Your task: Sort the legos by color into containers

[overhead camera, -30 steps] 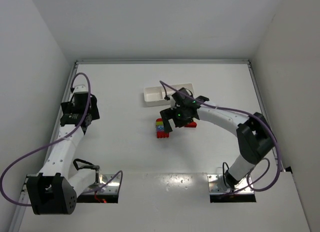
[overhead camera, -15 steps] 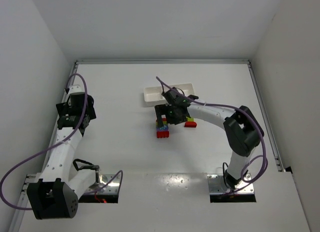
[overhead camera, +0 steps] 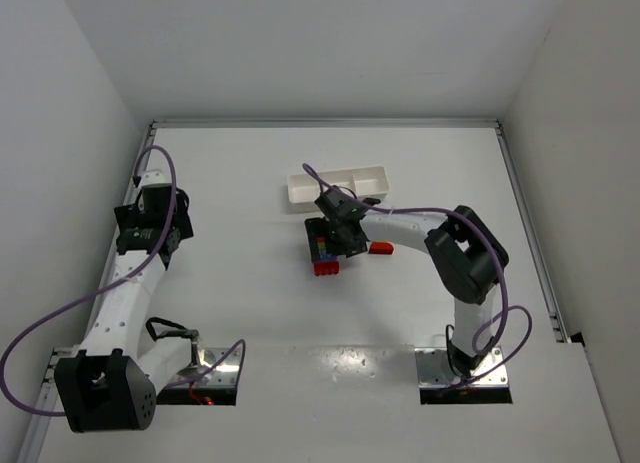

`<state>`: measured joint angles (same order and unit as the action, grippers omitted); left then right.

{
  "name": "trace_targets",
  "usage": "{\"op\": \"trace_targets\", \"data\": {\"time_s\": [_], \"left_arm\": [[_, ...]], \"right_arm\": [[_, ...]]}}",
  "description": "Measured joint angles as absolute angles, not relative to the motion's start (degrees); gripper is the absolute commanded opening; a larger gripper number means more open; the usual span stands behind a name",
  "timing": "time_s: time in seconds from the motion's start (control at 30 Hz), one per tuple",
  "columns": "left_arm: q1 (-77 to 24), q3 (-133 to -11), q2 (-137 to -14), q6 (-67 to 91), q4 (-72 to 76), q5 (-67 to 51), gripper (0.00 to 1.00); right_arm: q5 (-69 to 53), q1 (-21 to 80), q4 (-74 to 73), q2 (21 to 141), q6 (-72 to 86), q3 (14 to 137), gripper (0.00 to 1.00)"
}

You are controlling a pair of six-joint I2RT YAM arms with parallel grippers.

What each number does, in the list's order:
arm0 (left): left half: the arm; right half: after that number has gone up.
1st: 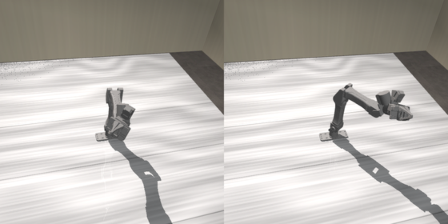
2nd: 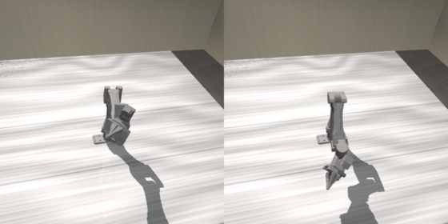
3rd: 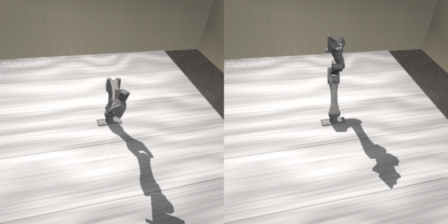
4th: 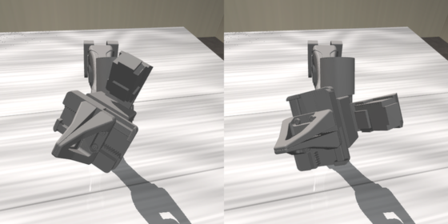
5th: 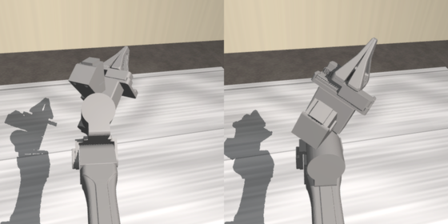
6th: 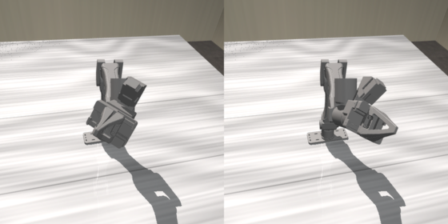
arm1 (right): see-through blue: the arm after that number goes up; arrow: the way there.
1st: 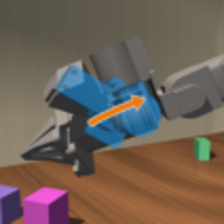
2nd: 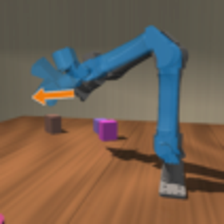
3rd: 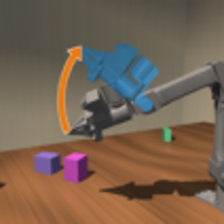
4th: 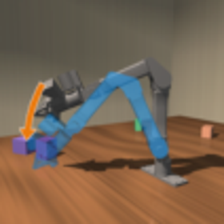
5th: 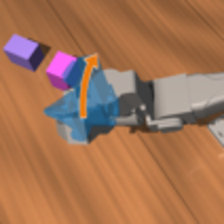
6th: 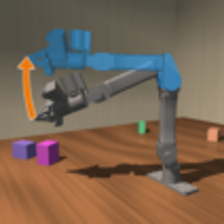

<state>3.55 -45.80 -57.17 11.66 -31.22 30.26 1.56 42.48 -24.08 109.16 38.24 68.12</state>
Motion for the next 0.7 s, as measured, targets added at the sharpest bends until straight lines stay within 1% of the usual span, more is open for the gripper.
{"op": "trace_targets", "data": {"time_s": [0.2,0.3,0.43,0.47,0.53,0.57,0.63,0.67,0.7], "left_arm": [[3.57,-45.80,-57.82,11.68,-31.18,29.74,0.99],[3.57,-45.80,-58.13,11.68,-31.20,29.65,0.99],[3.57,-45.80,-58.48,11.68,-31.05,29.61,0.99],[3.57,-45.80,-58.63,11.68,-30.94,29.61,0.99],[3.57,-45.80,-58.98,11.66,-30.79,29.50,0.99],[3.57,-45.80,-59.20,11.66,-30.79,29.39,0.99],[3.57,-45.80,-59.55,11.46,-30.65,28.99,0.99],[3.57,-45.80,-59.68,11.18,-30.59,28.62,0.99],[3.60,-45.80,-59.72,10.79,-30.55,27.92,0.99]], "right_arm": [[2.20,42.48,-23.97,111.22,39.72,69.12,1.00],[2.46,42.48,-23.99,111.59,40.58,69.60,0.90],[2.72,42.48,-23.97,111.83,41.34,69.69,0.68],[2.85,42.48,-23.97,111.94,41.54,69.69,0.57],[3.22,42.48,-24.01,111.98,41.52,69.89,0.45],[3.53,42.48,-23.86,111.98,41.65,70.06,0.33],[4.10,42.48,-23.57,111.98,41.08,70.04,0.22],[4.23,42.46,-23.42,111.98,40.84,69.93,0.11],[4.47,42.48,-22.81,111.85,40.32,69.58,0.06]]}}
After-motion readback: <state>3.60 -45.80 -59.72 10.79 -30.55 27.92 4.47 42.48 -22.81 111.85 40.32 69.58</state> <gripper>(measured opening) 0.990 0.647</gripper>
